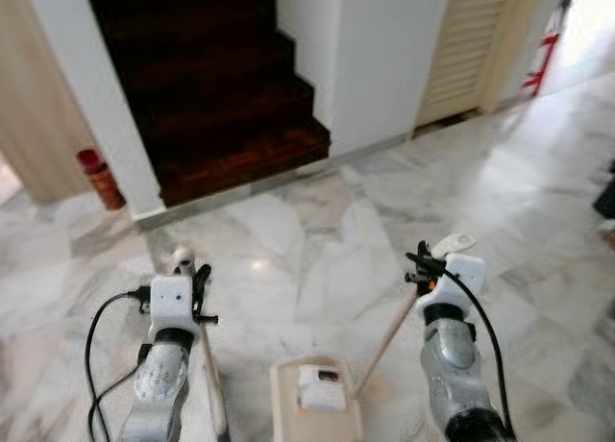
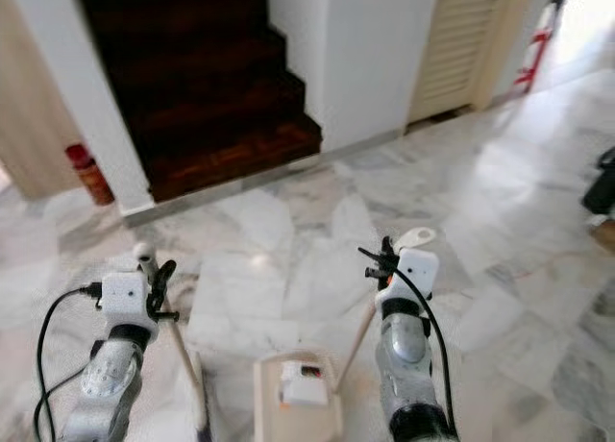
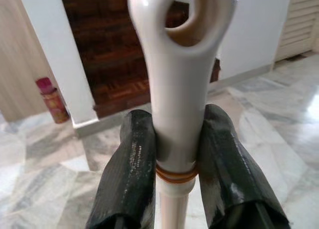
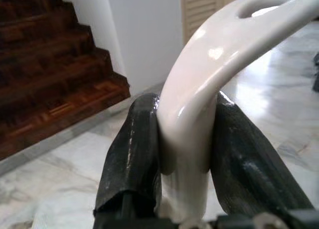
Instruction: Sweep floor
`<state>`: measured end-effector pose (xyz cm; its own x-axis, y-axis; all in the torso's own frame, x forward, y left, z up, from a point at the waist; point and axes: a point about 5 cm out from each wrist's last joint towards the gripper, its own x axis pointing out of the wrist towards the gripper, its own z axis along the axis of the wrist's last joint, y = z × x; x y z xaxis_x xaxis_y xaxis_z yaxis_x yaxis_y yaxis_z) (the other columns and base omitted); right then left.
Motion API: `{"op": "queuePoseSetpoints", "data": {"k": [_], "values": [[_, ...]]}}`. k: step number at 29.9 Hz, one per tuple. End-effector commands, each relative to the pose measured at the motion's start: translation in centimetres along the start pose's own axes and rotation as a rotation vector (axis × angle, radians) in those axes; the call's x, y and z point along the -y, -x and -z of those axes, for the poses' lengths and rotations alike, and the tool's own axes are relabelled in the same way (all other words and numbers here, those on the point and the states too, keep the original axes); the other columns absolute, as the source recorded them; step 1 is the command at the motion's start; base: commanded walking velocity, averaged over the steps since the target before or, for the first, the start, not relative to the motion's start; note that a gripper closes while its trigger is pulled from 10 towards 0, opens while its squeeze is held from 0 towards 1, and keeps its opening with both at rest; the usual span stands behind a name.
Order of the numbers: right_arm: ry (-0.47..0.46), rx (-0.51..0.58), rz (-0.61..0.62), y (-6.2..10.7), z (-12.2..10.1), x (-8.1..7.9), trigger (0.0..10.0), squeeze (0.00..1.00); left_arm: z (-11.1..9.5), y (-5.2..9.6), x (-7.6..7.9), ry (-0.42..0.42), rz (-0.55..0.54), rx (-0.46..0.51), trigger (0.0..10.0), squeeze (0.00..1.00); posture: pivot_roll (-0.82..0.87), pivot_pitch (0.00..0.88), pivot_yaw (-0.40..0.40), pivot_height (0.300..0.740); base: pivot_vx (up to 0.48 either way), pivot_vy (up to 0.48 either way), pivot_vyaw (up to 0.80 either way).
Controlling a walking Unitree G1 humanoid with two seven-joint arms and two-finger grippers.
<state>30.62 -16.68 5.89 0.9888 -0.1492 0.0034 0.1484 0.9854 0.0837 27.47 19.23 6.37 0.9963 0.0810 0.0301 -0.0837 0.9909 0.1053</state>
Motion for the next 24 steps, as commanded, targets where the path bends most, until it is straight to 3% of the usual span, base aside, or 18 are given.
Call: {"op": "queuePoseSetpoints", "data": {"k": [1,24], "values": [[-0.016,0.058,-0.008,-0.63,-1.37,-0.38,10.0,0.00,-0.93,-0.49,-0.12,-0.005,-0.005,0.038,10.0,0.00,0.10,0.000,0.019,0.740,0.000,0.341,0.00],[-0.013,0.045,-0.028,-0.76,-1.44,-0.62,10.0,0.00,-0.97,-0.46,-0.08,-0.002,-0.006,0.035,10.0,0.00,0.10,0.000,0.017,0.740,0.000,0.345,0.00]]}}
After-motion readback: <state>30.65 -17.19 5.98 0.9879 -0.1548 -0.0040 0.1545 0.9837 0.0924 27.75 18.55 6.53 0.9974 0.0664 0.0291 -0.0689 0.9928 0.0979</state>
